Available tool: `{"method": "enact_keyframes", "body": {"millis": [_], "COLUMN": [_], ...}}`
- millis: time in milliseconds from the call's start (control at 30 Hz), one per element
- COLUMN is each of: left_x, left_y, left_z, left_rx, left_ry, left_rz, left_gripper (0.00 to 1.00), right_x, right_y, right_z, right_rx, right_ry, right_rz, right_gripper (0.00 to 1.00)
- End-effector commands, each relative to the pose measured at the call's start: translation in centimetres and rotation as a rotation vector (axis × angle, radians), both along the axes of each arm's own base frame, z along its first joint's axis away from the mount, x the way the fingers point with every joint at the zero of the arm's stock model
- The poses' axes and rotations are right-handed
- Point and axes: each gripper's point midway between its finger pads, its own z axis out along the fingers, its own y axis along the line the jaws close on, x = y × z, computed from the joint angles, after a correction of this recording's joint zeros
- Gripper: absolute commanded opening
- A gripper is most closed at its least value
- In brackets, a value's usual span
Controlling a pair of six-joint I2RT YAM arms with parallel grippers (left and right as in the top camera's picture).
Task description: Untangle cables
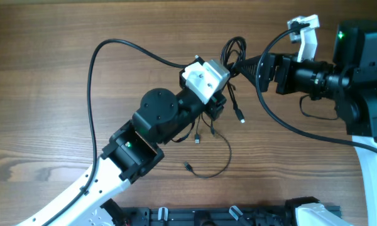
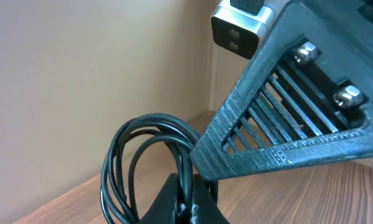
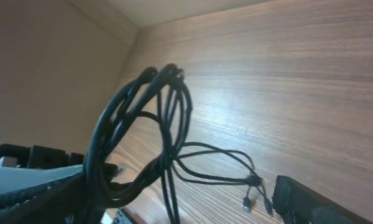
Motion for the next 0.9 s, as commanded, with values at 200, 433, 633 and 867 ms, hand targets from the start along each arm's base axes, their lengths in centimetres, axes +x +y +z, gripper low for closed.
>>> {"method": "enact_keyframes", "body": {"millis": [200, 433, 633, 867], "left_x": [-4.5, -10.6, -11.8, -7.4], "left_y": [-0.7, -2.3, 4.8, 11.9], "left_z": [3.6, 3.4, 7.6, 8.5], "left_rx": [-0.088, -0.077, -0.122, -0.136], "left_ry": [-0.046, -0.02, -0.11, -0.124], "left_rz": [-0.215, -0.569, -0.425, -0.04], "left_gripper": [0.04, 0.04, 0.04, 0.04], "right_x": [1.9, 3.6, 3.7, 2.7], "right_y": [-3.0, -5.7, -12.3, -15.4], "right_z": [-1.7, -1.8, -3.5, -4.6], "right_rx": [-0.119, -0.166, -0.345, -0.381], "right_ry": [0.034, 0.035, 0.078, 0.149], "right_rz": [-0.197, -0.401, -0.682, -0.759], "right_gripper": [0.96, 0.85, 0.86, 0.91]}}
